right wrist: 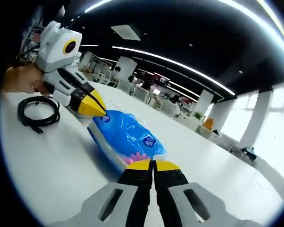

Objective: Arrange the tabletop items into an orderly group along one side of the table until the central work area is clear of visible clutter.

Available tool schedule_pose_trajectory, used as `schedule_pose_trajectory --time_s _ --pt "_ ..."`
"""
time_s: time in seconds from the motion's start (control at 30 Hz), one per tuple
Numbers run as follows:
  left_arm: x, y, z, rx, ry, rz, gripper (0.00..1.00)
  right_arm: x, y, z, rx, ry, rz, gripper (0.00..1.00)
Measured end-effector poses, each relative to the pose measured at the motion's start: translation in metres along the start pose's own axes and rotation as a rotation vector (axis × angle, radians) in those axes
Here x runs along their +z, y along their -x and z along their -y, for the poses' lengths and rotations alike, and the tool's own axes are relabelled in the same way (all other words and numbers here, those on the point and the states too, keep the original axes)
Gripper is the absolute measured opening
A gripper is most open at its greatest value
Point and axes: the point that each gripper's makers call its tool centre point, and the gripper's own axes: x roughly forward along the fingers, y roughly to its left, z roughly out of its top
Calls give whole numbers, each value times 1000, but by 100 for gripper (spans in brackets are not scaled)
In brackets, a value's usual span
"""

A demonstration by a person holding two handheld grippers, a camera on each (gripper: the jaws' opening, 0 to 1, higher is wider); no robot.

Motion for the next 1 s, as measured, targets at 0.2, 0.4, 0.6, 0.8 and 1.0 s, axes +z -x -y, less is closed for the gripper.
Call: schedule_pose_trajectory --time_s 0.2,0.4,0.6,0.8,1.0 --pt "4 5 -6 19 -25 12 0 13 0 -1 -20 49 15 0" --pt "-4 8 -8 15 -11 6 0 10 -2 -7 -1 64 -4 0" --pt "-5 9 -10 20 -19 4 0 14 -3 -9 -7 79 -3 0" --pt "1 14 -19 41 -29 16 0 28 -6 -6 -25 108 20 0" --pt "5 22 -31 67 -50 27 0 42 -12 -10 -33 144 38 0"
